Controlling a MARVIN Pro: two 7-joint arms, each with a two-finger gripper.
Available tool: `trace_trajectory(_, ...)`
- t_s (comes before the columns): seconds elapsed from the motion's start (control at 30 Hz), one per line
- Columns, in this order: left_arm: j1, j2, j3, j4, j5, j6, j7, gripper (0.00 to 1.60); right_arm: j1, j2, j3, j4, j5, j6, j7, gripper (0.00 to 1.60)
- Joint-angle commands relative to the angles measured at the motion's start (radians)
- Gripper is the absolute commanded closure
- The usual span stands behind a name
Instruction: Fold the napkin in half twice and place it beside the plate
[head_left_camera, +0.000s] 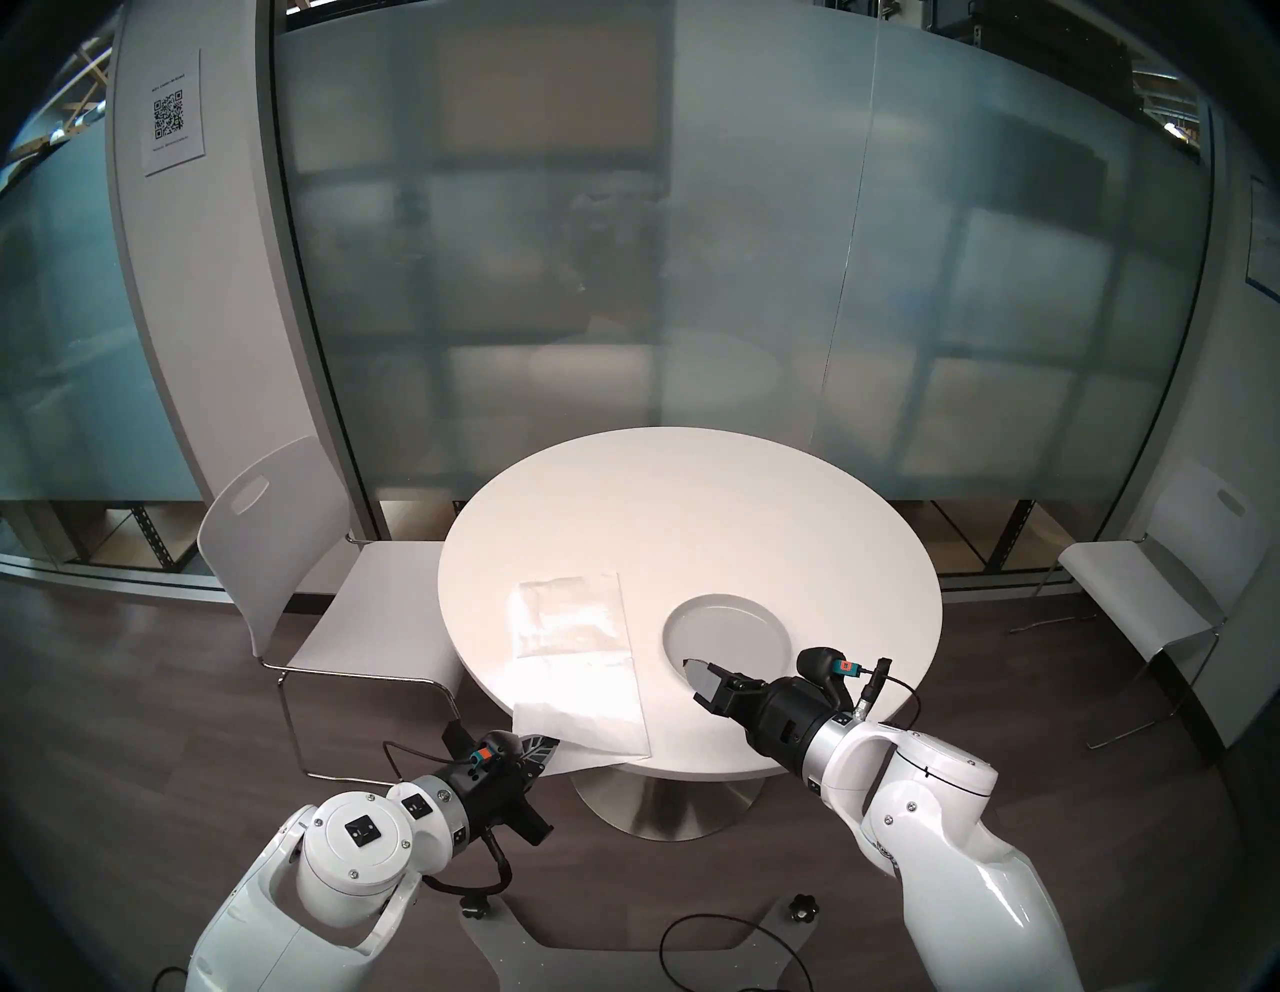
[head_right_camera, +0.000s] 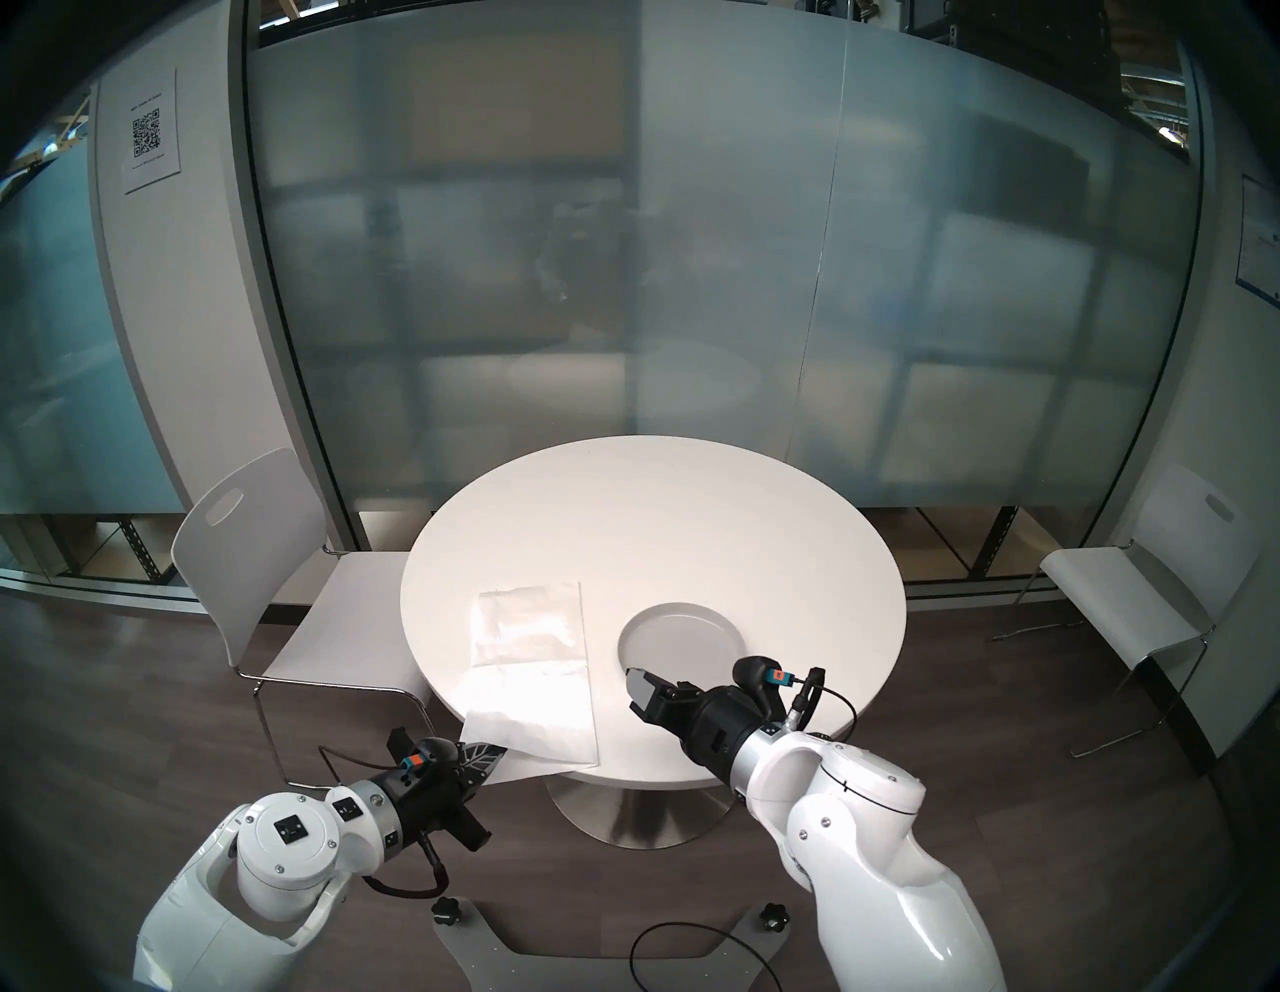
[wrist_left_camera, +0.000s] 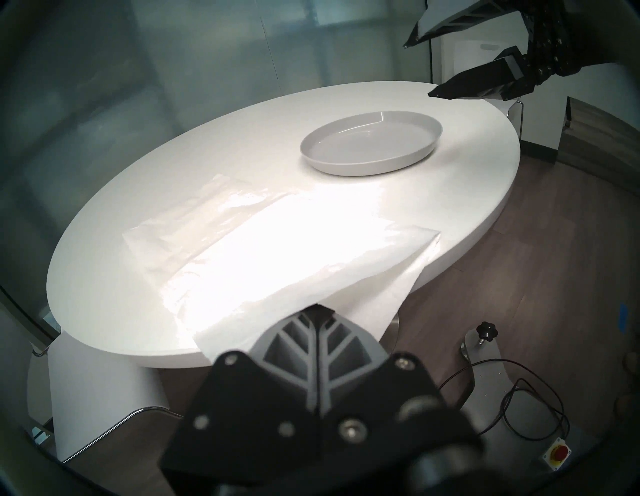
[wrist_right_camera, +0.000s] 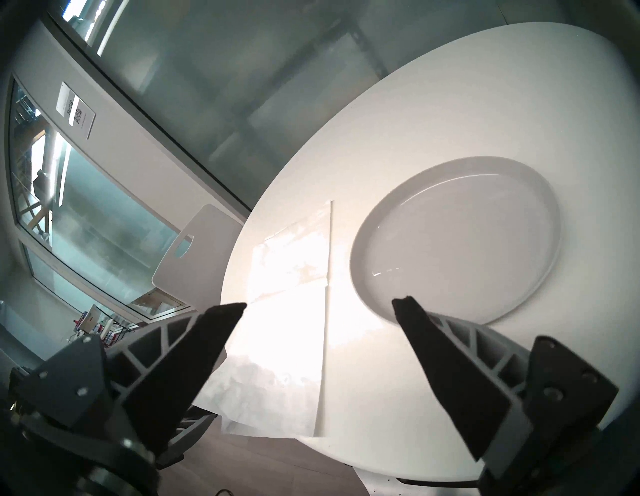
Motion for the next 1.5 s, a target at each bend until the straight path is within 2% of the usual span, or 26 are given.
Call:
trace_trajectory(0.0,0.08,0.018,-0.07,-0.071,-0.036,-0.025,-0.003,1.6,0.011,0.002,0.013,-0.017,0.009,-0.008,0.016,0.0)
trace_trajectory(0.33,0.192,0.023,-0.171,-0.134,-0.09,-0.056,-0.021,1.6,0.0,-0.001,0.033,-0.017,0.011,-0.027,0.029,0.0)
trace_trajectory(0.53,0.2,0.011,-0.2,-0.174,-0.118,-0.053,-0.035,1.6,-0.02,0.0,0.051,-0.029,0.015,-0.04,0.04,0.0)
trace_trajectory(0.97,0.039,0.012,-0.102,-0.192,-0.102,0.029,-0.056,1.6,-0.115,0.006,0.099,-0.085,0.026,-0.067,0.066,0.0)
trace_trajectory(1.3,-0.033,-0.003,-0.007,-0.155,-0.045,0.085,-0.043,1.55,-0.164,0.005,0.122,-0.104,0.028,-0.086,0.087,0.0)
trace_trajectory(1.37,-0.046,-0.005,0.009,-0.148,-0.033,0.09,-0.038,1.39,-0.167,0.005,0.125,-0.103,0.03,-0.087,0.09,0.0)
trace_trajectory(1.4,-0.051,-0.007,0.016,-0.146,-0.029,0.093,-0.037,1.2,-0.168,0.005,0.126,-0.102,0.03,-0.088,0.092,0.0)
trace_trajectory(1.43,-0.059,-0.005,0.024,-0.144,-0.024,0.097,-0.038,1.1,-0.169,0.005,0.127,-0.101,0.031,-0.088,0.094,0.0)
trace_trajectory(1.47,-0.065,-0.005,0.031,-0.141,-0.019,0.099,-0.037,1.05,-0.171,0.004,0.127,-0.101,0.031,-0.089,0.096,0.0)
